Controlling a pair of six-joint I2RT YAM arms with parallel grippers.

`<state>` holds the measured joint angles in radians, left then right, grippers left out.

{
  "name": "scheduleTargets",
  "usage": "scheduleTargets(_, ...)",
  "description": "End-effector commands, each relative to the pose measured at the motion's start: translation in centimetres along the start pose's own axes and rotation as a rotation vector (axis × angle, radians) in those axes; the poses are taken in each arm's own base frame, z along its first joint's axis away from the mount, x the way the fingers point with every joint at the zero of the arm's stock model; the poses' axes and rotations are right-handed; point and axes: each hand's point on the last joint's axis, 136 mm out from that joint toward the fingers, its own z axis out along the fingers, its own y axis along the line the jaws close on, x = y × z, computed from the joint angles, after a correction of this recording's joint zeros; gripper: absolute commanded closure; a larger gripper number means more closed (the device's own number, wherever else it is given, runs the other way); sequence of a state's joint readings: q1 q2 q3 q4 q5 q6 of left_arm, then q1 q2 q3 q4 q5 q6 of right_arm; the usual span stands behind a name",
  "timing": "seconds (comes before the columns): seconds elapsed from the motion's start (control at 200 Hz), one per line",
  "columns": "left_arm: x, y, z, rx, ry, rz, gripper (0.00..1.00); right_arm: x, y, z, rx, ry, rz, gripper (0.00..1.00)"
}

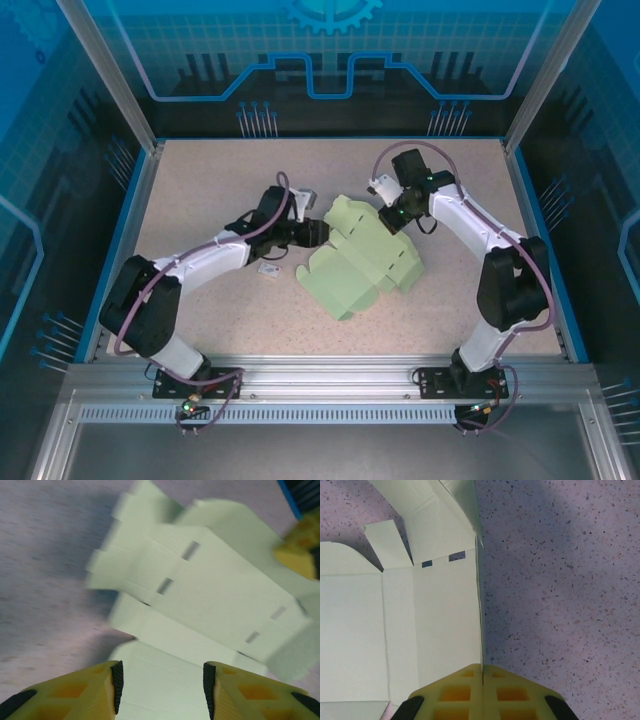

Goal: Fold the paper box

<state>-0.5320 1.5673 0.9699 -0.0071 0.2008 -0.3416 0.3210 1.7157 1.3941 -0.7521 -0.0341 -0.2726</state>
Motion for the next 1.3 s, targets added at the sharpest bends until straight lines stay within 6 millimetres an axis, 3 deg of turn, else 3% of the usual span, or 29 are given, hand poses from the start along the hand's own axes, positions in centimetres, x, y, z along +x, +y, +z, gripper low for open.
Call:
scheduleTargets(0.0, 0.6, -3.0, 0.2, 0.078, -0.029, 0.019, 0.52, -0.8, -0.7, 0.1, 0.005, -0.02, 0.024, 1.0)
scheduleTargets(0.135, 2.0, -4.1, 1.3, 0.1, 0.004, 0.038, 0.51, -1.1, -1.0, 0.0, 0.012, -0.039, 0.019, 1.0)
scheduleTargets(0.77, 6.2, -3.3, 5.4, 0.062, 0.096, 0.074, 0.51, -1.2, -1.3, -0.3, -0.001, -0.09, 0.059, 1.0)
scheduleTargets(1.296, 6.8, -2.6, 7.9, 0.06, 0.098, 0.093, 0.57, -1.0, -1.4, -0.2, -0.002, -0.081, 0.062, 1.0)
